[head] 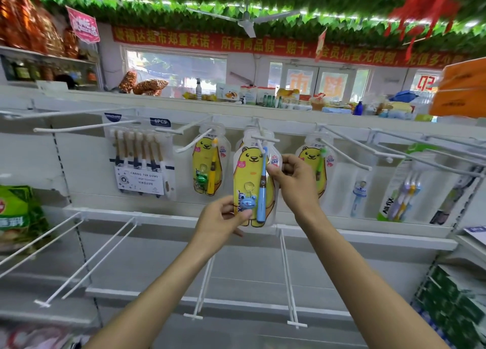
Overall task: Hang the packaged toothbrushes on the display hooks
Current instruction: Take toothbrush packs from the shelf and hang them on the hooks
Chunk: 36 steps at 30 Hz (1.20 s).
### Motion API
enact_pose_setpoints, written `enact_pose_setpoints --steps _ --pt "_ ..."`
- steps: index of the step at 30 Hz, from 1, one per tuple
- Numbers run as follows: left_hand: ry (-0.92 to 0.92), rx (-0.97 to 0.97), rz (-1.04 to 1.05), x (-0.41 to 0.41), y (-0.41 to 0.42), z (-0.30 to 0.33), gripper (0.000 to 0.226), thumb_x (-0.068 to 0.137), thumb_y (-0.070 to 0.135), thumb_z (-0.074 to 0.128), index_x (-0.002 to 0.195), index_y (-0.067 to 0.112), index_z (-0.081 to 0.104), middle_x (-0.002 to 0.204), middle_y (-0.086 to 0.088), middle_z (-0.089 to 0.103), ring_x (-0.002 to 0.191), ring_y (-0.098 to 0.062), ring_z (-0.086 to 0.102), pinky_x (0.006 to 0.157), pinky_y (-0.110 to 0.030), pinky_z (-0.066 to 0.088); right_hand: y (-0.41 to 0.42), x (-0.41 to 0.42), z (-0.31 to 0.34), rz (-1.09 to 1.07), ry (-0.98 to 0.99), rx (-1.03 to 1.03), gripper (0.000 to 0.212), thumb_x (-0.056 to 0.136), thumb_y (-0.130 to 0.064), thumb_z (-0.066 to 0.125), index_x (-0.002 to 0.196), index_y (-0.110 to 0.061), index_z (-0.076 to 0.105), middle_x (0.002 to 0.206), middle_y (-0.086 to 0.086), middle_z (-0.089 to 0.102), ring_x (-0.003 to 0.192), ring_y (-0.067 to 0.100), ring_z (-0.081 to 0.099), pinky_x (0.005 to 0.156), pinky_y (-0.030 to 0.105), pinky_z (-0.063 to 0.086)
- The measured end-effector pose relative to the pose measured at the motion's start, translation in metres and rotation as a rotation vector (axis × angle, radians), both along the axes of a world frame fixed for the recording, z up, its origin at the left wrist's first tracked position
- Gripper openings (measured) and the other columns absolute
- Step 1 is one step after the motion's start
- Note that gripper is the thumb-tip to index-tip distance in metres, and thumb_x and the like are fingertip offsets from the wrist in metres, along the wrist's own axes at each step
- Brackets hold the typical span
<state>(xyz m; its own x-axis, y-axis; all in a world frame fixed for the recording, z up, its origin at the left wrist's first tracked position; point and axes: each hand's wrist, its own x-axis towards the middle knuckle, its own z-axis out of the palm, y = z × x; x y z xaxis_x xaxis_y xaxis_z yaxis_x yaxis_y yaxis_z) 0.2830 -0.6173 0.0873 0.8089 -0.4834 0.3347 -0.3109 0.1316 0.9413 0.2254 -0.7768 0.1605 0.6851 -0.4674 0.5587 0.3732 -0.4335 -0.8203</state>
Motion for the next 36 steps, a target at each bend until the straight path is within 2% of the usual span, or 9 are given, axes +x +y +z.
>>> enact_pose_setpoints --steps 4,7,11,17,23,27,30,32,36 --pt "-0.007 0.040 0.038 0.024 -0.012 0.000 0.020 0.088 0.010 0.073 0.103 0.021 0.068 0.095 -0.006 0.076 0.080 -0.022 0.073 0.060 -0.040 0.062 -0.010 0.026 -0.002 -0.055 0.037 -0.050 0.009 0.092 -0.015 0.068 0.099 -0.020 0.068 0.092 0.001 0.076 0.085 0.015 0.074 0.079 0.044 0.061" --pt "-0.034 0.070 0.053 0.038 -0.016 0.002 0.021 0.088 0.008 0.072 0.106 0.017 0.067 0.091 -0.004 0.075 0.076 -0.017 0.071 0.057 -0.037 0.061 -0.014 0.040 -0.004 -0.097 0.051 -0.074 0.008 0.092 -0.018 0.069 0.100 -0.019 0.068 0.092 0.002 0.076 0.086 0.018 0.073 0.080 0.049 0.060" --pt "-0.055 0.117 0.063 0.051 -0.020 0.006 0.021 0.089 0.007 0.070 0.108 0.015 0.064 0.093 -0.005 0.072 0.080 -0.019 0.070 0.052 -0.032 0.059 -0.016 0.051 -0.004 -0.150 0.081 -0.109 0.010 0.093 -0.017 0.068 0.101 -0.012 0.068 0.091 0.004 0.074 0.086 0.019 0.071 0.079 0.047 0.059" --pt "-0.069 0.168 0.079 0.064 -0.030 0.005 0.027 0.091 0.010 0.068 0.117 0.009 0.063 0.101 -0.008 0.072 0.088 -0.023 0.070 0.055 -0.037 0.061 -0.019 0.065 0.004 -0.258 0.194 -0.179 0.022 0.095 -0.024 0.066 0.107 -0.006 0.067 0.093 0.004 0.071 0.087 0.020 0.067 0.074 0.036 0.054" --pt "-0.070 0.221 0.126 0.068 -0.026 0.007 0.024 0.095 0.017 0.065 0.117 0.008 0.064 0.096 -0.008 0.071 0.083 -0.023 0.069 0.060 -0.043 0.062 -0.011 0.068 0.006 -0.329 0.252 -0.220 0.021 0.097 -0.027 0.063 0.097 -0.006 0.064 0.083 0.003 0.066 0.075 0.018 0.061 0.054 0.022 0.041" --pt "-0.189 0.542 0.139 0.063 -0.005 -0.007 0.018 0.095 0.029 0.062 0.104 0.015 0.070 0.087 0.001 0.072 0.079 -0.020 0.069 0.073 -0.040 0.062 -0.006 0.057 -0.001 -0.329 0.309 -0.214 0.026 0.099 -0.031 0.060 0.095 -0.006 0.064 0.083 0.005 0.068 0.083 0.027 0.068 0.071 0.042 0.056" --pt "-0.326 0.751 0.133 0.052 0.015 -0.018 0.022 0.094 0.035 0.062 0.105 0.018 0.073 0.097 0.003 0.073 0.091 -0.016 0.067 0.082 -0.029 0.054 -0.006 0.034 -0.018 -0.390 0.366 -0.334 0.025 0.097 -0.025 0.064 0.112 -0.006 0.061 0.093 0.002 0.064 0.089 0.020 0.063 0.082 0.039 0.054" --pt "-0.453 0.762 0.163 0.040 0.025 -0.019 0.020 0.094 0.034 0.062 0.108 0.023 0.072 0.102 0.006 0.074 0.093 -0.013 0.066 0.081 -0.025 0.051 -0.004 0.011 -0.030 -0.400 0.385 -0.418 0.030 0.096 -0.022 0.065 0.121 -0.005 0.061 0.099 0.002 0.066 0.095 0.019 0.064 0.086 0.036 0.053" --pt "-0.623 0.716 0.163 0.012 0.032 -0.019 0.028 0.094 0.033 0.061 0.121 0.029 0.064 0.115 0.012 0.069 0.106 -0.013 0.063 0.093 -0.035 0.053 0.003 -0.044 -0.051 -0.438 0.443 -0.671 0.033 0.097 -0.021 0.063 0.128 -0.011 0.059 0.121 0.005 0.065 0.112 0.023 0.060 0.095 0.036 0.049"
